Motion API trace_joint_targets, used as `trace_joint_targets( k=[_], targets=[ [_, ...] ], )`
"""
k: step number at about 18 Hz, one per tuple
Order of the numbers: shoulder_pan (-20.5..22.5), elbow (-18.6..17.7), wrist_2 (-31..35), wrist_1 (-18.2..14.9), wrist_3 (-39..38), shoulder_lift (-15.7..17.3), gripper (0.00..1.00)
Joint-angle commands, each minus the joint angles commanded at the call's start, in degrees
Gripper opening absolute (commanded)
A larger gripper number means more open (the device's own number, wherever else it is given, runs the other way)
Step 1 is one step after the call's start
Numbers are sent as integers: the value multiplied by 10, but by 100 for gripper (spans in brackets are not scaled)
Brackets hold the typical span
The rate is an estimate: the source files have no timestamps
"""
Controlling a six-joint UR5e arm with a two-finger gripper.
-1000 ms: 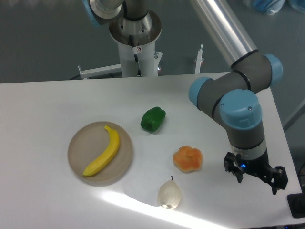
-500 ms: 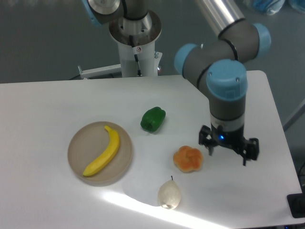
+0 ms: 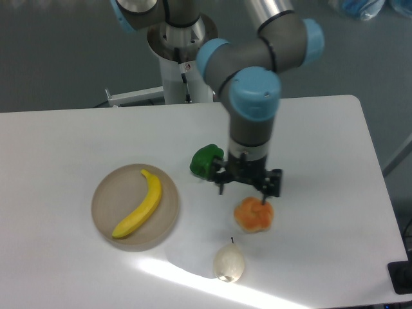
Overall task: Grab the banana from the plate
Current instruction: 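Move the open gripper over the yellow banana on the beige plate, then lower the gripper onto the banana's middle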
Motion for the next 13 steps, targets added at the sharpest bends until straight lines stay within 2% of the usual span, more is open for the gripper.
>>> trace_joint_targets(
  k=[3, 6, 11, 13],
  targets=[
    [-43, -26, 0, 15, -39, -2, 100],
    [-78, -35, 3, 37, -74, -15, 100],
    [-108, -67, 8, 63, -88, -18, 100],
    [-118, -67, 18, 72, -86, -37, 100]
  ],
)
